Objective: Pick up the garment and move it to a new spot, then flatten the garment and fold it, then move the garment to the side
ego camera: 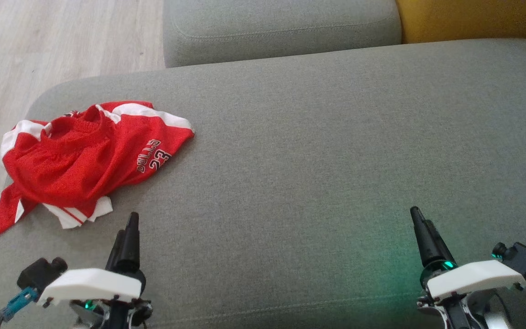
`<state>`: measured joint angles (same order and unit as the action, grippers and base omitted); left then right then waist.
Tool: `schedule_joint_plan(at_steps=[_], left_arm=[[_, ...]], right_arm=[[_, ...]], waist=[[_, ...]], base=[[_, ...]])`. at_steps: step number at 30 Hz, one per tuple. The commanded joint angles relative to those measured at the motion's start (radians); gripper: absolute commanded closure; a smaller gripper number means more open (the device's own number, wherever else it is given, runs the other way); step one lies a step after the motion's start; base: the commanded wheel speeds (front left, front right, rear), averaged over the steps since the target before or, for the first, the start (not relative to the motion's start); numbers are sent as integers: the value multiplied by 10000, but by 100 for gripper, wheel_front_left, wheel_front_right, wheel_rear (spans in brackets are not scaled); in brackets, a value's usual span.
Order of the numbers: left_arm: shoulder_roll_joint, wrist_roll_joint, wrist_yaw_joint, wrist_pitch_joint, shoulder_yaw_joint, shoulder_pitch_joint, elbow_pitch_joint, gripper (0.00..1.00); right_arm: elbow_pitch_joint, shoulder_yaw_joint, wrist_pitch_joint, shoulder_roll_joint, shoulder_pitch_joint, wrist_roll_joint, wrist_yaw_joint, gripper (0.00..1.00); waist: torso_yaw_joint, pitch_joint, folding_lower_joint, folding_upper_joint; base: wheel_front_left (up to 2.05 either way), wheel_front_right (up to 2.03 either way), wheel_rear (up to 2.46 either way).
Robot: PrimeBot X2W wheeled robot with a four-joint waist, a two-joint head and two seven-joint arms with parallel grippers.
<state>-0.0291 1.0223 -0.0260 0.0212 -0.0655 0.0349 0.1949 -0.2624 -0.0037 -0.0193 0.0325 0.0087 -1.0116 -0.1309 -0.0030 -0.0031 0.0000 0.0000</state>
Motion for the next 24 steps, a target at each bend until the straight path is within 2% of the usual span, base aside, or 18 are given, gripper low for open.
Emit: schedule_joint_plan(at_steps=[1, 24], left_arm=[[-130, -404, 79, 181, -5, -452, -470, 0], [-353, -3251, 730, 823, -883, -443, -1154, 0]], right_arm=[[451, 137, -180, 72, -469, 423, 1, 0], [984, 850, -828, 102, -503, 3193, 1, 0]], waist=[[3, -13, 0, 0], [-28, -108, 0, 0]], base=[[0, 0, 0], [0, 0, 0]])
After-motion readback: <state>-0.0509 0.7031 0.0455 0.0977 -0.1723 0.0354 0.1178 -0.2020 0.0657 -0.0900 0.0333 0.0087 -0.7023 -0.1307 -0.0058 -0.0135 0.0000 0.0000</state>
